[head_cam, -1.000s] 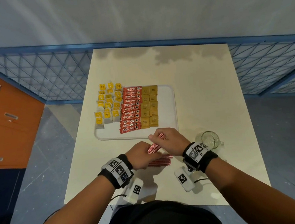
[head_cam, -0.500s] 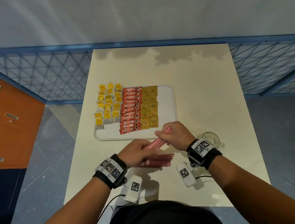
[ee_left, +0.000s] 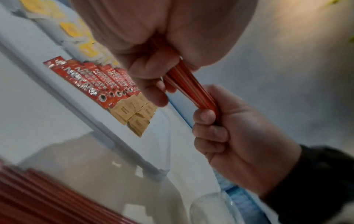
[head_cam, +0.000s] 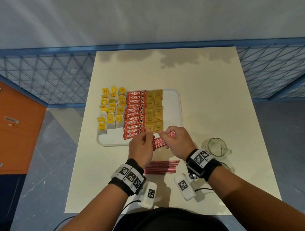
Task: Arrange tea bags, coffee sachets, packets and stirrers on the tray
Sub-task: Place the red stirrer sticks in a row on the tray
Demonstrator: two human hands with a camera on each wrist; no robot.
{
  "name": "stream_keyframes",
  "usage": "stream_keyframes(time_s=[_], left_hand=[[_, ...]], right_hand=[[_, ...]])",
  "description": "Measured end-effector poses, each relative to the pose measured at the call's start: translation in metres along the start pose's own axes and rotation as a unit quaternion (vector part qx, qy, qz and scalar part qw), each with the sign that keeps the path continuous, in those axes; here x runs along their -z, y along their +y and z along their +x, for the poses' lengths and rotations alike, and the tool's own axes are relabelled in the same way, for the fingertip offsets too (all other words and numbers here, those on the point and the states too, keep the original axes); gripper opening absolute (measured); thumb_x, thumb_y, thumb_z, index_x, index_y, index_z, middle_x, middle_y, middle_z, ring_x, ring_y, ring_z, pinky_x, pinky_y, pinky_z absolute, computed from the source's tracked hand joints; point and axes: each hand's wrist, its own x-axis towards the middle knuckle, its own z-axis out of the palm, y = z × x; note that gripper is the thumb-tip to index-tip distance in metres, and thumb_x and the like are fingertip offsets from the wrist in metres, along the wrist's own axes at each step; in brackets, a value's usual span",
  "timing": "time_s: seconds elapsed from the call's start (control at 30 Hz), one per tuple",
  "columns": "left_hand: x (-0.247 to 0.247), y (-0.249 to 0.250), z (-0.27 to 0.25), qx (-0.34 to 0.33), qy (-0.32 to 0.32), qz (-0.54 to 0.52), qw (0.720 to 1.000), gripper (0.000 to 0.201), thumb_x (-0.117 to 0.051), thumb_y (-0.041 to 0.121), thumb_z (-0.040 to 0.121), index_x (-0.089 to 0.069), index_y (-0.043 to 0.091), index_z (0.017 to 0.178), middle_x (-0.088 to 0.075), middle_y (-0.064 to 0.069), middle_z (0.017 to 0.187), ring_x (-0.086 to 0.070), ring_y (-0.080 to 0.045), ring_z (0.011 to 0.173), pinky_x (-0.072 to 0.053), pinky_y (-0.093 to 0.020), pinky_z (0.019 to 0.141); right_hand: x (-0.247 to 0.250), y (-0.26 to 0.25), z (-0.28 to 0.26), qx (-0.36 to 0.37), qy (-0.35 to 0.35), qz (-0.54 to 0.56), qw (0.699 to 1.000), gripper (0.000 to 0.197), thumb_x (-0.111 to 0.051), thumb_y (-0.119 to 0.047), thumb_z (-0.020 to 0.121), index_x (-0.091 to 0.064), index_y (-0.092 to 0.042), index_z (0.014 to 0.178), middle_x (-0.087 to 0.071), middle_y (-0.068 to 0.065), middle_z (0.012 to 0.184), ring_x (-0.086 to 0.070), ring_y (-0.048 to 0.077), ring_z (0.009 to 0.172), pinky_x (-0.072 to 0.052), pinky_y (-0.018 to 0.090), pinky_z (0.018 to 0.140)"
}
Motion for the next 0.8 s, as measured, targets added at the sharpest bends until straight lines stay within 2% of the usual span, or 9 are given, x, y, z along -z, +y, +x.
stream_keyframes(time_s=[0.07,0.13,0.2,0.3,0.4,0.5,0.63,0.73,0.8], left_hand=[[0.001,-0.003,-0.003,-0.051,-0.049,0.055,0.996,0.042,-0.046,0.05,0.101,-0.069,0.022,0.08,-0.067,0.004,0.073,-0.062,-0.017,0.072,-0.049,-0.036,0.067],[0.004,-0.005,-0.007,-0.097,-0.114,0.13,0.98,0.044,-0.047,0.063,0.096,-0.07,0.027,0.09,-0.067,0.007,0.075,-0.061,-0.01,0.071,-0.05,-0.034,0.066],[0.007,-0.007,-0.006,-0.125,-0.158,0.178,0.963,0.047,-0.046,0.071,0.092,-0.066,0.029,0.1,-0.066,0.008,0.076,-0.061,-0.007,0.068,-0.049,-0.03,0.062],[0.009,-0.006,0.0,-0.145,-0.203,0.177,0.952,0.04,-0.052,0.061,0.095,-0.064,0.024,0.103,-0.062,0.007,0.074,-0.058,-0.009,0.064,-0.041,-0.026,0.057],[0.01,-0.003,0.004,-0.168,-0.241,0.182,0.938,0.028,-0.053,0.053,0.099,-0.058,0.025,0.095,-0.055,0.009,0.07,-0.05,-0.008,0.059,-0.033,-0.025,0.056],[0.008,-0.001,0.008,-0.166,-0.263,0.187,0.932,0.026,-0.051,0.049,0.101,-0.049,0.032,0.083,-0.051,0.008,0.068,-0.045,-0.008,0.057,-0.032,-0.026,0.055],[0.004,0.002,0.01,-0.125,-0.266,0.113,0.949,0.034,-0.049,0.041,0.105,-0.049,0.015,0.083,-0.049,0.005,0.061,-0.045,-0.012,0.05,-0.04,-0.034,0.053],[0.001,0.01,0.01,-0.074,-0.264,0.029,0.961,0.03,-0.046,0.035,0.107,-0.047,0.014,0.086,-0.052,0.003,0.057,-0.05,-0.018,0.045,-0.043,-0.03,0.047],[0.001,0.016,0.011,-0.066,-0.259,0.008,0.964,0.028,-0.044,0.033,0.107,-0.047,0.017,0.084,-0.052,0.005,0.055,-0.052,-0.017,0.044,-0.043,-0.027,0.046]], right_hand=[[0.005,-0.001,0.002,-0.013,-0.011,-0.008,1.0,0.034,-0.068,-0.036,0.097,-0.066,-0.016,0.07,-0.064,-0.004,0.054,-0.064,0.011,0.053,-0.043,0.018,0.049],[0.012,-0.003,0.008,-0.015,-0.031,-0.026,0.999,0.033,-0.068,-0.036,0.095,-0.068,-0.013,0.07,-0.065,0.0,0.054,-0.061,0.013,0.052,-0.047,0.026,0.056],[0.018,-0.004,0.012,-0.014,-0.051,-0.039,0.998,0.033,-0.069,-0.034,0.094,-0.068,-0.012,0.069,-0.064,0.0,0.052,-0.058,0.012,0.05,-0.049,0.03,0.06],[0.025,-0.007,0.019,-0.003,-0.06,-0.066,0.996,0.035,-0.068,-0.032,0.095,-0.066,-0.014,0.065,-0.062,-0.002,0.05,-0.056,0.01,0.047,-0.048,0.03,0.059],[0.029,-0.007,0.026,0.004,-0.058,-0.068,0.996,0.038,-0.065,-0.035,0.097,-0.062,-0.016,0.064,-0.065,0.001,0.056,-0.062,0.013,0.049,-0.052,0.032,0.06],[0.031,-0.009,0.03,0.001,-0.06,-0.051,0.997,0.039,-0.066,-0.041,0.097,-0.062,-0.015,0.068,-0.066,0.0,0.058,-0.063,0.013,0.05,-0.051,0.03,0.058],[0.031,-0.014,0.033,0.0,-0.069,0.039,0.997,0.044,-0.066,-0.043,0.099,-0.067,-0.003,0.081,-0.062,0.002,0.056,-0.051,0.013,0.046,-0.042,0.026,0.053],[0.031,-0.018,0.032,-0.01,-0.092,0.112,0.989,0.03,-0.065,-0.037,0.1,-0.071,-0.013,0.083,-0.061,0.001,0.063,-0.046,0.013,0.049,-0.039,0.022,0.049],[0.032,-0.019,0.031,-0.011,-0.11,0.129,0.985,0.025,-0.065,-0.031,0.101,-0.07,-0.015,0.083,-0.06,-0.003,0.064,-0.044,0.012,0.051,-0.036,0.022,0.049]])
